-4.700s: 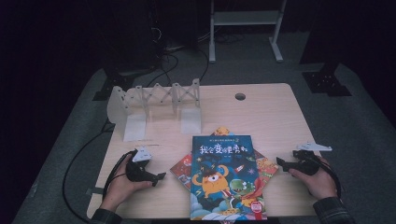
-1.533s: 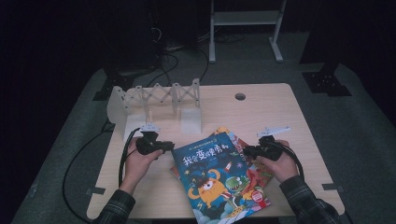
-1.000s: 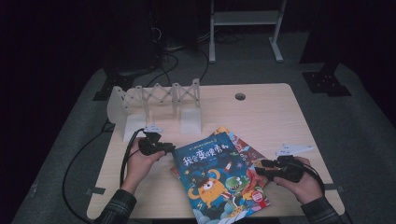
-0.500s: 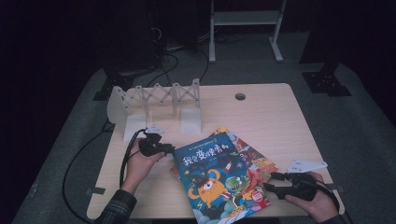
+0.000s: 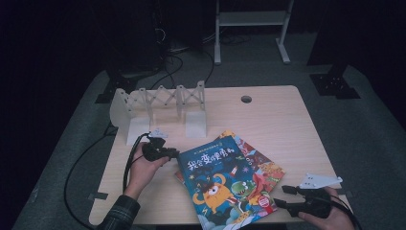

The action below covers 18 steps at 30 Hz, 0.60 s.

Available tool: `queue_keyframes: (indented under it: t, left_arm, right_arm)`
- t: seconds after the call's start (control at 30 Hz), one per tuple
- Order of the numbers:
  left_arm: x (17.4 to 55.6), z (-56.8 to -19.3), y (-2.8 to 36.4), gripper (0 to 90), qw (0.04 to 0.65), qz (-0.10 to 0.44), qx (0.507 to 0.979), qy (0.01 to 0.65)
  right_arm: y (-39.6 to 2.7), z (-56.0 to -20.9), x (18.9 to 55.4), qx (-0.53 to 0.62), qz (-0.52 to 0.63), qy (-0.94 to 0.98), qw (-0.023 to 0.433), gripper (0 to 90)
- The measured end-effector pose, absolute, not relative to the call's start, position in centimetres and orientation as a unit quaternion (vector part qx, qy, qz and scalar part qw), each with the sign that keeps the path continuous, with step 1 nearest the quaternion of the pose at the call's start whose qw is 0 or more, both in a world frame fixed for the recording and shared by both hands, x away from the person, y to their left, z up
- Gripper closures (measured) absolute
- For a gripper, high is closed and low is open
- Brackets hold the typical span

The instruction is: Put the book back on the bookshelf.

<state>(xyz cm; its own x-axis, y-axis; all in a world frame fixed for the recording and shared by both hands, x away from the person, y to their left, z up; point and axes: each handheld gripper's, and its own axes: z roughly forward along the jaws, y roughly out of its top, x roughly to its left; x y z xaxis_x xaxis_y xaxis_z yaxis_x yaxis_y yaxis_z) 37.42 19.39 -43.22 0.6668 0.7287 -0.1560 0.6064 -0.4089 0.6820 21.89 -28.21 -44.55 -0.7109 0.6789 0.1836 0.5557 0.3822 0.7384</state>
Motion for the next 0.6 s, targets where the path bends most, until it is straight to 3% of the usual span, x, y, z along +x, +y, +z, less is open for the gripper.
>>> queue_keyframes:
  t: [0.6]
  left_arm:
    - [37.3,-43.2,19.6,75.2,0.369,0.081,0.834,0.402]
  right_arm:
    - [-27.9,-44.9,21.1,0.377,0.402,0.83,0.08,35.8]
